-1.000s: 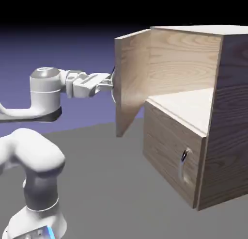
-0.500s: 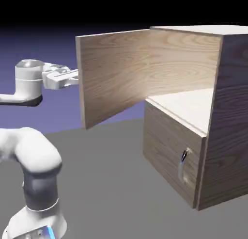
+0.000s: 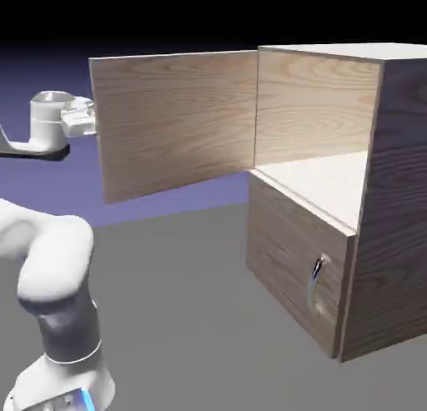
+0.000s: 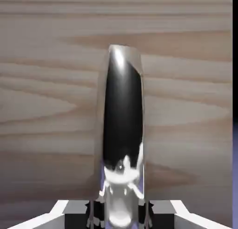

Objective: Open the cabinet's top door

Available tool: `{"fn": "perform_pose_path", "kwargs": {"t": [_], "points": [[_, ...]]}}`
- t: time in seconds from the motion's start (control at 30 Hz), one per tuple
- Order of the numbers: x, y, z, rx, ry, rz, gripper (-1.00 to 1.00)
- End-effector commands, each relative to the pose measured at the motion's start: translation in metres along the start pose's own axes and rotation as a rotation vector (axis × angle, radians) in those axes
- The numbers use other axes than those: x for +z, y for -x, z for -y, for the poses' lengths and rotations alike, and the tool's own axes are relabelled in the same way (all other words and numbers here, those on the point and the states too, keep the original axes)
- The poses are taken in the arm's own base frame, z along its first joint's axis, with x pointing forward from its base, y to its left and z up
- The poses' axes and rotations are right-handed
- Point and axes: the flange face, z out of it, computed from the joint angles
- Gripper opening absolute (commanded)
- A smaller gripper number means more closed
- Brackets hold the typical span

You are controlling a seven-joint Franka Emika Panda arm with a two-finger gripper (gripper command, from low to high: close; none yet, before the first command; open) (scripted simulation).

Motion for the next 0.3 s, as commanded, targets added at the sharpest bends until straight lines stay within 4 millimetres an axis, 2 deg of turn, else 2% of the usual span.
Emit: {"fn": "perform_pose_path", "kwargs": {"t": [0.0,0.27], "points": [[-0.007,0.002,0.002,0.000,0.014,-0.014,-1.00],[-0.059,0.020,0.019,0.000,0.111,-0.112,-1.00]]}}
